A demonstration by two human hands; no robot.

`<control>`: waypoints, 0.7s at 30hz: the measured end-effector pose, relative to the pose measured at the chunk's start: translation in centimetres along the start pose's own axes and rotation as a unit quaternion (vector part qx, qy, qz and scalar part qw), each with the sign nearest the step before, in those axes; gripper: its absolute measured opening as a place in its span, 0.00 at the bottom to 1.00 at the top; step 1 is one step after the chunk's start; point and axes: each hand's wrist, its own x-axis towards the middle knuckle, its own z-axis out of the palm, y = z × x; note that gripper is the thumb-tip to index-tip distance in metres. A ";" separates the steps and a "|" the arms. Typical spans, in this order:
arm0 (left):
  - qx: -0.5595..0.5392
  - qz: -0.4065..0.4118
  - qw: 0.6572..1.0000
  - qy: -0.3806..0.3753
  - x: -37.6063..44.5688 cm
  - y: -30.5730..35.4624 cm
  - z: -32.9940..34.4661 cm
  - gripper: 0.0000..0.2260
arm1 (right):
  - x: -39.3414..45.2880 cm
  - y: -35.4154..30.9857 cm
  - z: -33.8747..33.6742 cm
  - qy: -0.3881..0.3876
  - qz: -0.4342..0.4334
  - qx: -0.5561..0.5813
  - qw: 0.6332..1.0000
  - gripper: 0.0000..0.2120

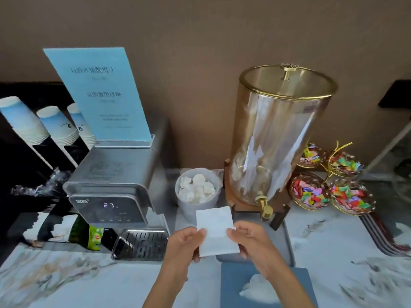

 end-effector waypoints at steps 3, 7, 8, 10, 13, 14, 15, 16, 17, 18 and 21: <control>-0.058 0.000 0.998 -0.028 0.4 0.5 -0.3 0.06 | 0.5 -0.4 0.2 -0.007 -0.019 0.041 0.999 0.16; -0.147 0.003 0.987 -0.071 1.2 1.6 -0.6 0.04 | 1.1 -1.2 0.9 -0.025 -0.040 0.142 0.989 0.10; -0.155 0.008 0.985 -0.082 1.4 1.9 -0.9 0.06 | 1.2 -1.3 1.0 -0.026 -0.045 0.166 0.985 0.11; -0.166 0.018 0.981 -0.099 1.9 2.4 -1.3 0.07 | 1.4 -1.5 1.3 -0.028 -0.052 0.210 0.976 0.10; -0.184 0.033 0.975 -0.119 2.4 3.1 -1.8 0.06 | 1.6 -1.8 2.0 -0.024 -0.054 0.280 0.958 0.06; -0.190 0.037 0.973 -0.125 2.5 3.2 -2.0 0.06 | 1.8 -1.9 2.2 -0.022 -0.056 0.301 0.952 0.06; -0.195 0.039 0.972 -0.128 2.7 3.3 -2.2 0.08 | 1.8 -2.0 2.3 -0.022 -0.060 0.314 0.947 0.07; -0.199 0.035 0.971 -0.130 2.9 3.4 -2.4 0.09 | 1.9 -2.0 2.4 -0.022 -0.062 0.317 0.946 0.07; -0.203 0.029 0.970 -0.131 3.1 3.5 -2.6 0.10 | 1.9 -2.1 2.5 -0.023 -0.064 0.310 0.948 0.08; -0.207 0.022 0.969 -0.132 3.3 3.6 -2.9 0.11 | 2.0 -2.2 2.6 -0.025 -0.067 0.297 0.952 0.09; -0.188 0.025 0.973 -0.131 3.8 3.6 -3.2 0.10 | 2.1 -2.5 3.1 -0.013 -0.078 0.259 0.963 0.13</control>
